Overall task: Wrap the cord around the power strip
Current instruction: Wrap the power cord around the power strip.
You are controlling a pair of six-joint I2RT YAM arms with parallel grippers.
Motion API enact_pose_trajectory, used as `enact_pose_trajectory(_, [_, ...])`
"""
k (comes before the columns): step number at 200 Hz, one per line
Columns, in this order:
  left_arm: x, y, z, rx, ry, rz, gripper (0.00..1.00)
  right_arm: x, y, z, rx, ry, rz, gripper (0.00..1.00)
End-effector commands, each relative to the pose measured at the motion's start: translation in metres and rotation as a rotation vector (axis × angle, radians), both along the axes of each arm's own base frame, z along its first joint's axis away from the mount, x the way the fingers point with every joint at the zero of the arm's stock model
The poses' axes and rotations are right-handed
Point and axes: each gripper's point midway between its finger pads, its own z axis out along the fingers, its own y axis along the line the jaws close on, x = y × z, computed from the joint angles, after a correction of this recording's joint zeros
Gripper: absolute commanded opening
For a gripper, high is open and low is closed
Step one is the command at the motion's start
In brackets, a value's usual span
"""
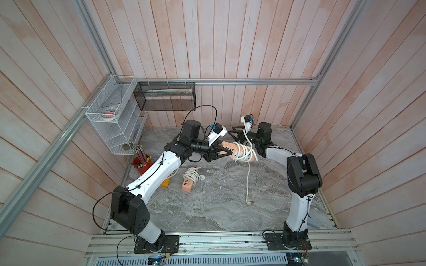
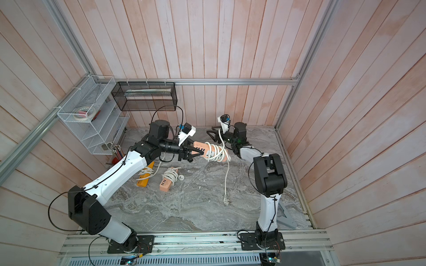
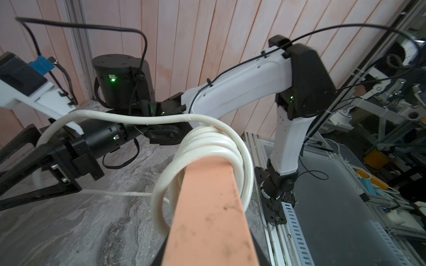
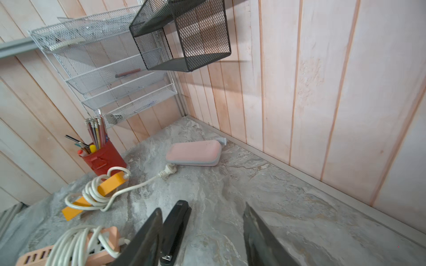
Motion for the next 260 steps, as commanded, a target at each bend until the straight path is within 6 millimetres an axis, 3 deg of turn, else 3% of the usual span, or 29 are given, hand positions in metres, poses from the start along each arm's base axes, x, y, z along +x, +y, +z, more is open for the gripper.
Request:
enact_pose_trajectory(1, [-0.030, 0.000, 0.035, -0.114, -0.003, -0.114, 0.00, 0.002, 0.009, 0.025, 0.018, -0.030, 0.065, 0.38])
enact_pose_trajectory(26, [-0.024, 0.002, 0.007, -0.028, 0.002, -0.052, 0.00, -0.003, 0.006, 0.053, -0.010, -0.091, 0.063, 0.25])
enact_pose_trajectory(75, [-0.005, 0.005, -0.054, 0.105, 0.107, 0.041, 0.00, -0.017, -0.002, 0.108, -0.054, -0.205, 0.029, 0.14])
enact_pose_trajectory(95, [-0.009, 0.001, -0.060, 0.108, 0.127, 0.013, 0.00, -0.010, 0.000, 0.127, -0.045, -0.227, 0.024, 0.09])
enact_pose_trajectory(112, [-0.020, -0.007, -0.056, 0.100, 0.130, -0.042, 0.00, 0.013, 0.005, 0.122, -0.060, -0.183, 0.013, 0.04])
enact_pose_trajectory(131, [-0.036, -0.014, -0.045, 0.079, 0.119, -0.112, 0.00, 0.043, 0.013, 0.095, -0.080, -0.112, -0.001, 0.04])
enact_pose_trajectory(176, [-0.050, -0.008, 0.029, -0.124, 0.045, -0.183, 0.00, 0.085, 0.032, -0.006, -0.108, 0.103, -0.041, 0.25])
enact_pose_trajectory(195, [-0.046, -0.001, 0.050, -0.181, 0.009, -0.161, 0.00, 0.084, 0.036, -0.035, -0.098, 0.162, -0.057, 0.32])
enact_pose_trajectory(236, [-0.031, 0.006, 0.071, -0.275, -0.022, -0.066, 0.00, 0.066, 0.036, -0.060, -0.041, 0.190, -0.083, 0.51])
enact_pose_trajectory(260, [-0.024, 0.007, 0.077, -0.322, -0.021, -0.013, 0.00, 0.060, 0.034, -0.078, -0.026, 0.214, -0.111, 0.57])
